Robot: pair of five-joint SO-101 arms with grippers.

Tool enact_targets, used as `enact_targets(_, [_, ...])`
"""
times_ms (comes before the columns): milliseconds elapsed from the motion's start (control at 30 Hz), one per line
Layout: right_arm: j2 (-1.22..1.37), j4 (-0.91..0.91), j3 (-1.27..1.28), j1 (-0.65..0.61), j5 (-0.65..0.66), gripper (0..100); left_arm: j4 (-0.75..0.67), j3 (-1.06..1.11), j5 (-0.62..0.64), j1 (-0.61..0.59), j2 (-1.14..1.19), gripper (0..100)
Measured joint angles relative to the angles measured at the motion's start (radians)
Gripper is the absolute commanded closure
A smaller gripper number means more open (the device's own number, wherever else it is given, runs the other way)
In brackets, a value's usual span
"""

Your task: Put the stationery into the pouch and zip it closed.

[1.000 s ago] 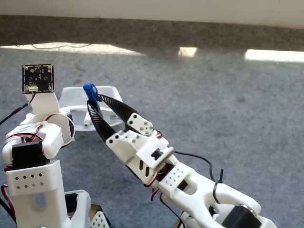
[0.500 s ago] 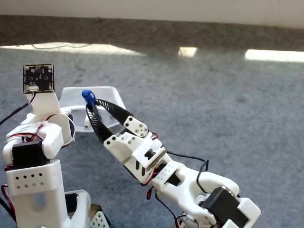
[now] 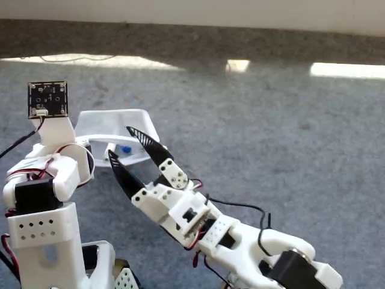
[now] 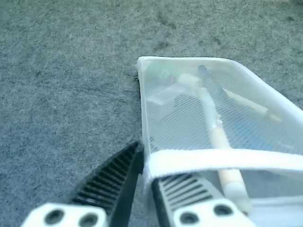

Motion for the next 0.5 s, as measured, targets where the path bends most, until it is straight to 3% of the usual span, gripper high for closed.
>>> enact_targets(133, [-0.129,0.075,0.055,-0.011,0.000,84.4,0.000,0.000,0.000,-0.003,0.000,99])
enact_targets(200, [-0.213,0.169,0.060,-0.012,0.000,89.5,0.000,0.000,0.000,-0.003,0.000,99])
enact_targets(300, [-0.354,0.351,0.060,-0.014,0.000,99.0,0.000,0.000,0.000,-0.003,0.000,99])
enact_targets(500, [-0.647,0.766,0.061,-0.035,-0.006,99.3,0.000,0.000,0.000,-0.003,0.000,99])
